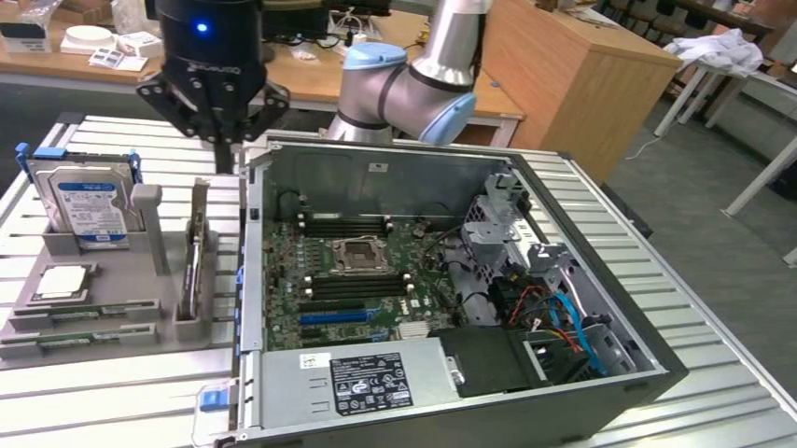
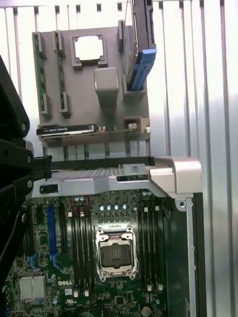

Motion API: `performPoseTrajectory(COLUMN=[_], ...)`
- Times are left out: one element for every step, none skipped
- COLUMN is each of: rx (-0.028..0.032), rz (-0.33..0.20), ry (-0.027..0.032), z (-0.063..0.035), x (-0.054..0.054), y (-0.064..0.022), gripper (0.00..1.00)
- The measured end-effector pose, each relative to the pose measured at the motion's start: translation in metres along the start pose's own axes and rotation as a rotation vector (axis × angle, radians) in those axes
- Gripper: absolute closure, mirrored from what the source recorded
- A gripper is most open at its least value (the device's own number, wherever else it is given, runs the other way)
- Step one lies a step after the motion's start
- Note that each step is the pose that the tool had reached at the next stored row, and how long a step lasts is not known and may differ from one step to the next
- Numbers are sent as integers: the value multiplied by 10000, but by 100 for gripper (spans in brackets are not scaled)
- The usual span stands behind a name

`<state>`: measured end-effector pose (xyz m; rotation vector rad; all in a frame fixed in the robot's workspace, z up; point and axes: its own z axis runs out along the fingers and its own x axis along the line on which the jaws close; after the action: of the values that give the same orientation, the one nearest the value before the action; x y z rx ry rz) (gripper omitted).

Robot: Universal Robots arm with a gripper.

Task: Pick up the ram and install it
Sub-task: 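Reach for the ram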

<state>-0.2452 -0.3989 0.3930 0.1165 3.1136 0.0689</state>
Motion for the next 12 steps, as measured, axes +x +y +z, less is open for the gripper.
performPoseTrajectory(rx=[0, 0, 0, 0, 0, 0, 0, 0, 1, 0, 0, -1], rz=[-1, 0, 1, 1, 1, 0, -1, -1, 0, 1, 2, 0], ry=[0, 1, 0, 0, 0, 0, 0, 0, 1, 0, 0, 0], z=[-1, -2, -2, -3, -4, -5, -5, -6, -7, -8, -9, -9], x=[34, 71, 105, 140, 173, 207, 241, 274, 307, 343, 375, 405], y=[-3, -5, -8, -10, -13, -16, -18, -21, -23, -25, -28, -30], gripper=[89, 89, 89, 89, 89, 89, 89, 89, 89, 89, 89, 89])
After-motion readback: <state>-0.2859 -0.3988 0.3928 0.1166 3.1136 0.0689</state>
